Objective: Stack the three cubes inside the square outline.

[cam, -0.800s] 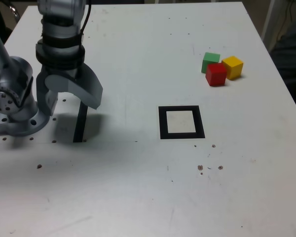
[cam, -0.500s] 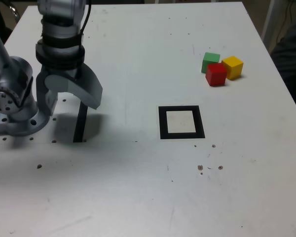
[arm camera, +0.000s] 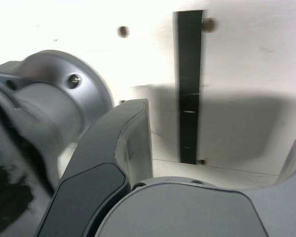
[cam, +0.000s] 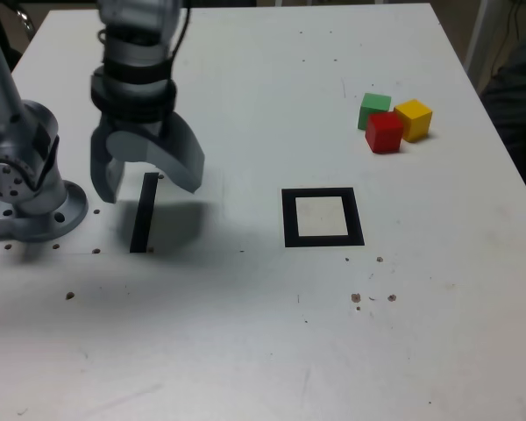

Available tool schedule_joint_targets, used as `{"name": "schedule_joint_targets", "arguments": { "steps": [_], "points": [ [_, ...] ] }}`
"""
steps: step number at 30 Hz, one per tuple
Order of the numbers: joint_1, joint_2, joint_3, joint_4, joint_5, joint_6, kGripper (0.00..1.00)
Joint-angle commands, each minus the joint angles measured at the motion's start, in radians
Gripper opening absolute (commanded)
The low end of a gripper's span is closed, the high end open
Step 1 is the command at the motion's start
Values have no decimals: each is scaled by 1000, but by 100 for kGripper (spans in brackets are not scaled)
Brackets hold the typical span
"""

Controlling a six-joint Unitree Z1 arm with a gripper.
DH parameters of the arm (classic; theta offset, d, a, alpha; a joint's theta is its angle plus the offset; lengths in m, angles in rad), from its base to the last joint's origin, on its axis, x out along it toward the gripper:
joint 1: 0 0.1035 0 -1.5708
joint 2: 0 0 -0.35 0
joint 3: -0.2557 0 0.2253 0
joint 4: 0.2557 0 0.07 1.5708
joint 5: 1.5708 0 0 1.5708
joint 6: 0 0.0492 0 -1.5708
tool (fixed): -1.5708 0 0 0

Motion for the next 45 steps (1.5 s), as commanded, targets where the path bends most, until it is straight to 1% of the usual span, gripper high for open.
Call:
{"name": "schedule_joint_targets", "arguments": {
  "steps": [1,7,11,24,35,45],
  "points": [
    [2,28,-43,12,8,8,100],
    [9,90,-191,74,37,35,100],
    [29,129,-282,114,43,68,100],
    [96,250,-528,201,61,176,100],
    [144,405,-813,309,91,304,100],
    [177,585,-1091,398,107,404,100]
  ]
}}
